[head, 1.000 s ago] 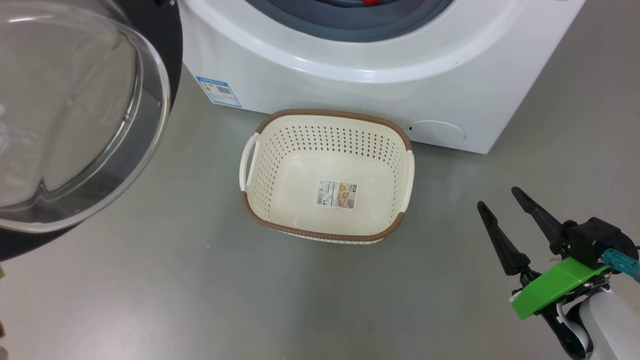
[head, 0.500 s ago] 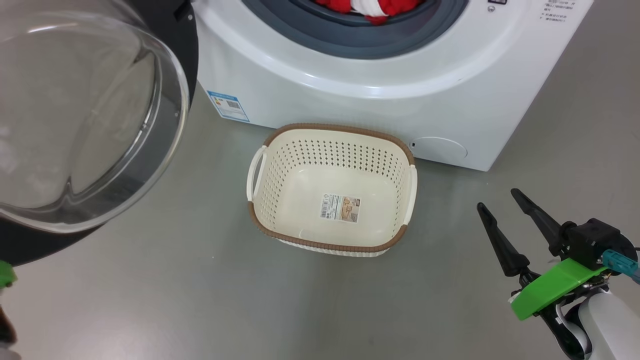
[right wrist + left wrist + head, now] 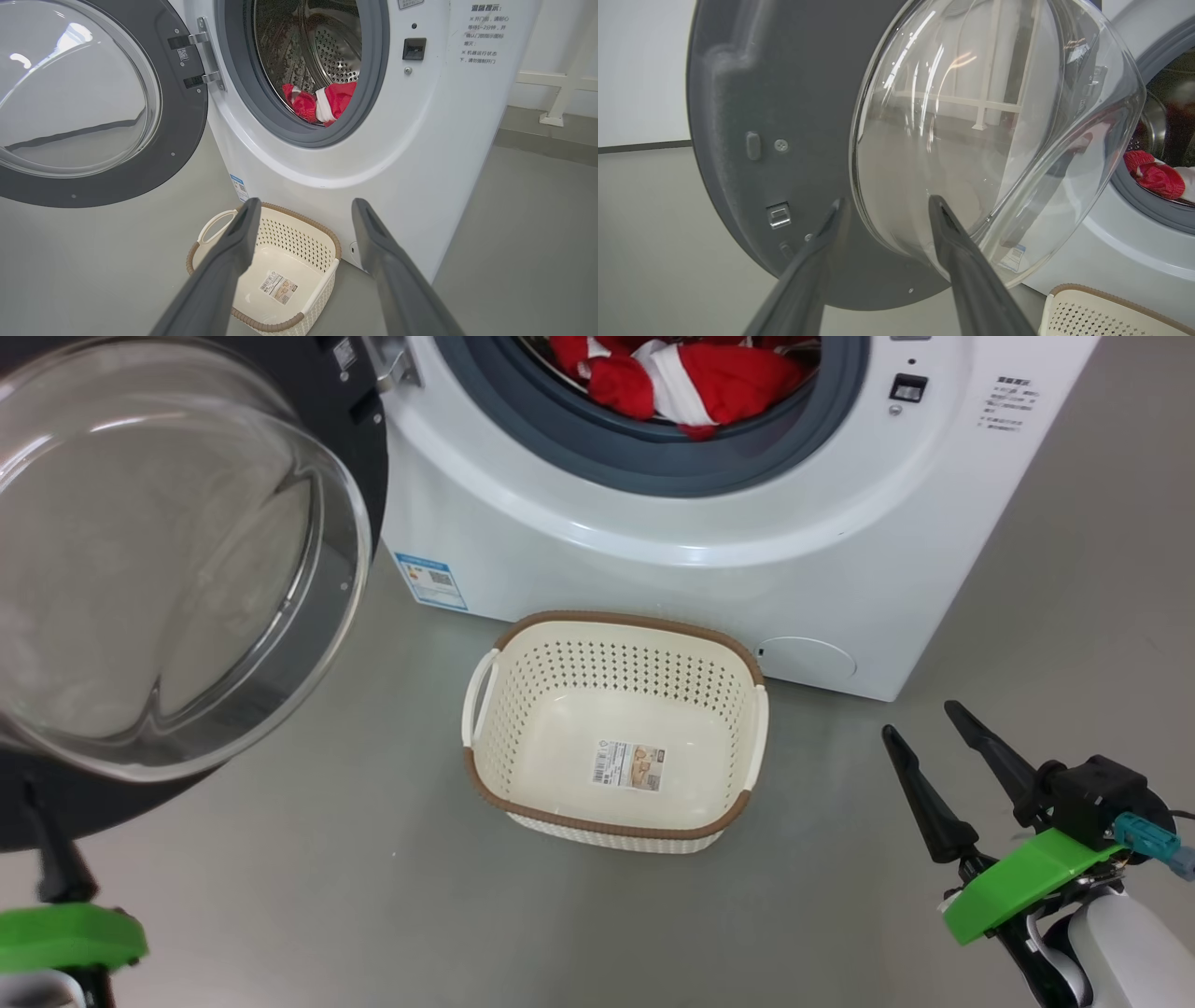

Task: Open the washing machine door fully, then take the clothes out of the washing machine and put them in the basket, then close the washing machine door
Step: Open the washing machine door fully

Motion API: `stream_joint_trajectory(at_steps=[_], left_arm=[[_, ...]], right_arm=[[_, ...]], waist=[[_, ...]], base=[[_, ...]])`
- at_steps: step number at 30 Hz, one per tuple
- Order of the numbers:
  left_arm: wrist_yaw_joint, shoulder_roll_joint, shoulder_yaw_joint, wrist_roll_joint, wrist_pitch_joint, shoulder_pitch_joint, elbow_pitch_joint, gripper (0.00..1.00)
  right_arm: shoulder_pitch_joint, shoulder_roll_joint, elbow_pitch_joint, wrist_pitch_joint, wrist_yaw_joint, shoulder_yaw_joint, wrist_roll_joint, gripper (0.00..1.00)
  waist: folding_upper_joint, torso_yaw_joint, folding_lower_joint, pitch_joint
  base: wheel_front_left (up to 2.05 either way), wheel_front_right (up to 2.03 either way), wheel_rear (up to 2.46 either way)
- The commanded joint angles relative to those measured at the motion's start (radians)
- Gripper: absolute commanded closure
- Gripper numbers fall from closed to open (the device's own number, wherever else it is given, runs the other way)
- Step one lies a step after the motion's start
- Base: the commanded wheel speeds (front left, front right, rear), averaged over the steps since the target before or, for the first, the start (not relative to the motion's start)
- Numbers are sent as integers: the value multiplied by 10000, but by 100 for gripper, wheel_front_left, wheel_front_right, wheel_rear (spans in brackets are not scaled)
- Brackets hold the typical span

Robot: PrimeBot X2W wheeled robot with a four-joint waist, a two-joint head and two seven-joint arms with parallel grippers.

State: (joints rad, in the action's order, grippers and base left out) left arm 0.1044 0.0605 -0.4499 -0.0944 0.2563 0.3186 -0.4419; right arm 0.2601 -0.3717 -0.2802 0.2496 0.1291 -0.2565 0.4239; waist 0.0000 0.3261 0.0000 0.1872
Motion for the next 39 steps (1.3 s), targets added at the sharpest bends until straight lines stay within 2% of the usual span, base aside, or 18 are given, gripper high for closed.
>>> stream_joint_trajectory(at_steps=[1, 13, 24, 31, 39], left_arm=[[88, 297, -131, 58, 55, -168, 411, 0], [258, -26, 1760, -405, 55, -1580, 1813, 0], [261, 300, 3356, -1159, 55, -2068, 2347, 0], [262, 507, 3940, -1408, 55, -2277, 2547, 0], [262, 544, 4163, -1560, 55, -2485, 2740, 0]], right_arm=[[-249, -34, 192, 122, 16, -135, 4, 0], [-452, 181, 247, 122, 16, 295, -41, 0], [-687, 354, 344, 122, 16, 645, -94, 0], [-818, 448, 369, 122, 16, 798, -116, 0], [-946, 549, 397, 122, 16, 904, -121, 0]], waist=[[0, -132, 0, -103], [0, -1262, 0, -275], [0, -2674, 0, -383], [0, -3470, 0, -457], [0, -4147, 0, -535]], base=[[0, 0, 0], [0, 0, 0], [0, 0, 0], [0, 0, 0], [0, 0, 0]])
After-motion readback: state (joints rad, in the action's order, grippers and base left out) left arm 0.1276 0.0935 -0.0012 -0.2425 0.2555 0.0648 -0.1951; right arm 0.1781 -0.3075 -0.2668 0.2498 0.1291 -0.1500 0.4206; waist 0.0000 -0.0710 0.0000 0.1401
